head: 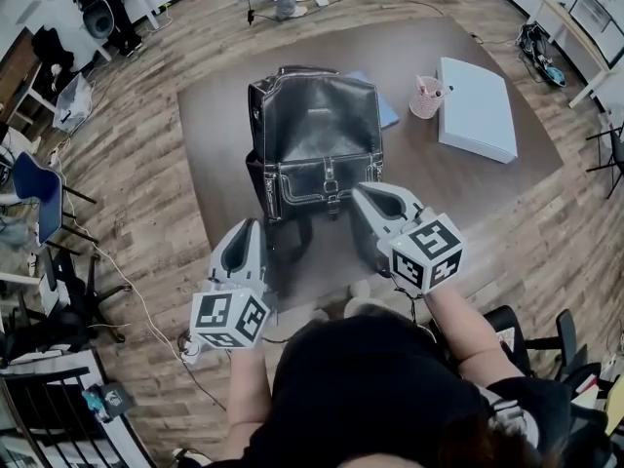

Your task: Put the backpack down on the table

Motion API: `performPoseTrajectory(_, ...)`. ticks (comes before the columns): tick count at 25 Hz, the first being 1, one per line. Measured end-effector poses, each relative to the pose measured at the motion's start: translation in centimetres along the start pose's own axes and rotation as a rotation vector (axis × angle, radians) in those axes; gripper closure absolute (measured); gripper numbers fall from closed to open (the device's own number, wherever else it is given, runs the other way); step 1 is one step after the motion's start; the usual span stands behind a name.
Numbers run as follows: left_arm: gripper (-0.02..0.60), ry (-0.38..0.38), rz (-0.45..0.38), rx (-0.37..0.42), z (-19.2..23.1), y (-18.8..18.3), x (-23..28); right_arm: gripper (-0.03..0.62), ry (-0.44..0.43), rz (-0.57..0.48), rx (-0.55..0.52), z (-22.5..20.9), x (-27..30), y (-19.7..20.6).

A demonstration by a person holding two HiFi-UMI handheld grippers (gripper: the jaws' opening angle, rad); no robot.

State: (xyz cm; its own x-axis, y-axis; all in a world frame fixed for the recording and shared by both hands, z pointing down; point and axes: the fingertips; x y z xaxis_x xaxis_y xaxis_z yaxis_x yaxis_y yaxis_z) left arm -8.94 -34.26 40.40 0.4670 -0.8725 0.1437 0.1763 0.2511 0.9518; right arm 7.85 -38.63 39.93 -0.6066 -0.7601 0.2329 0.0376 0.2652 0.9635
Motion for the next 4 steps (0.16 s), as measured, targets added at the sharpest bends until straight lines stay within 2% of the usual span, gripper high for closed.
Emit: performPoseTrajectory(4,0.534,0.002,-0.002,0.001,-0.09,-0.23,0.43,0.577,-0.004,0.002,0.003,-0.3,0.27,-0.14)
Point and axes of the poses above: the fingertips, and each gripper's own axes: x forward along the fingers, z to its left, y out of its underside, and after that the axes turned 7 degrees about y, right-handed
